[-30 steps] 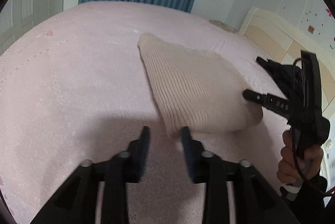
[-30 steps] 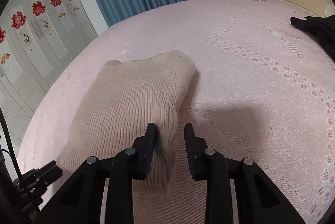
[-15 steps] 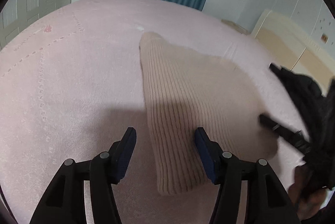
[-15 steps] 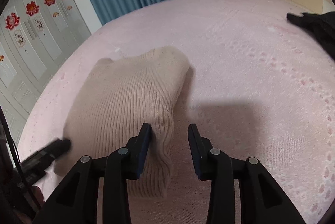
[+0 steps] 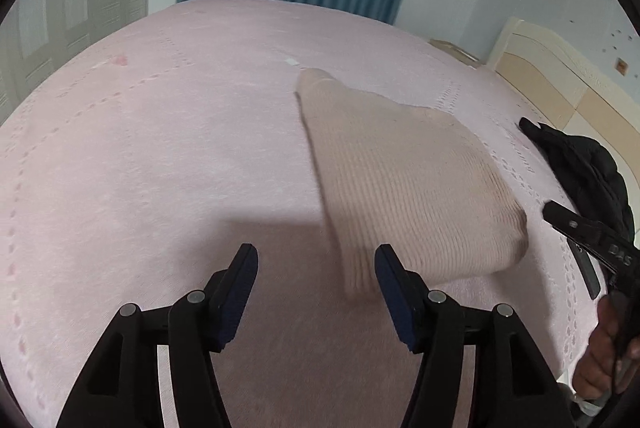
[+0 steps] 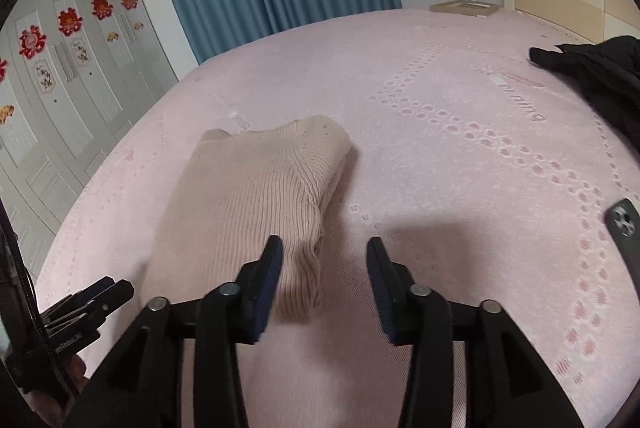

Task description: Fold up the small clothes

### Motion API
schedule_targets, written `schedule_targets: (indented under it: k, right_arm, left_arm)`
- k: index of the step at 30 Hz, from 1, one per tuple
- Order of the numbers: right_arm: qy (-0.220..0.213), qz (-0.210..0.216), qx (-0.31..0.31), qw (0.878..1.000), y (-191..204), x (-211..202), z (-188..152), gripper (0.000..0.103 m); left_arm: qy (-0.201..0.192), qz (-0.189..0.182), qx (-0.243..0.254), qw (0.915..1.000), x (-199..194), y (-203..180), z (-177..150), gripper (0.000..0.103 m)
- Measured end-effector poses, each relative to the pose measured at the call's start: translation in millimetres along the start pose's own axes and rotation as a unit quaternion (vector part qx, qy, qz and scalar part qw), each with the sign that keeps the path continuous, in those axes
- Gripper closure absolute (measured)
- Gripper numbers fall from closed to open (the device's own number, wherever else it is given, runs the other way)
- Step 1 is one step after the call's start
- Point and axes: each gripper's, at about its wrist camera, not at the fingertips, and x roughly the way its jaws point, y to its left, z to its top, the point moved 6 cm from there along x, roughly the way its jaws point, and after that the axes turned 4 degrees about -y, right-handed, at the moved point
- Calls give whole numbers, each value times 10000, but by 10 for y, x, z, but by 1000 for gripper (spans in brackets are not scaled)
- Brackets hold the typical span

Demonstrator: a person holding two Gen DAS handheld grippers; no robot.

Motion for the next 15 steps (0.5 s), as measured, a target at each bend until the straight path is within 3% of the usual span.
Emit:
schedule_targets:
  k: [2, 6, 12, 15]
  right_arm:
    - [164, 71, 43, 9998, 21, -134, -11, 57]
    - [177, -151, -46, 9997, 61, -479, -26, 57]
    - [226, -68, -246, 9994, 238, -994, -81, 55]
    - [152, -115, -317, 9993, 289, -1221, -104, 34]
  left_arm:
    - [-41, -100, 13, 9999, -162, -4, -11, 44]
    - [-207, 98, 106, 9997, -504, -64, 22, 43]
    - [-322, 252, 105, 9991, -1039, -190, 110, 30]
    - [-443, 370, 169, 9982, -1299, -253, 133, 23]
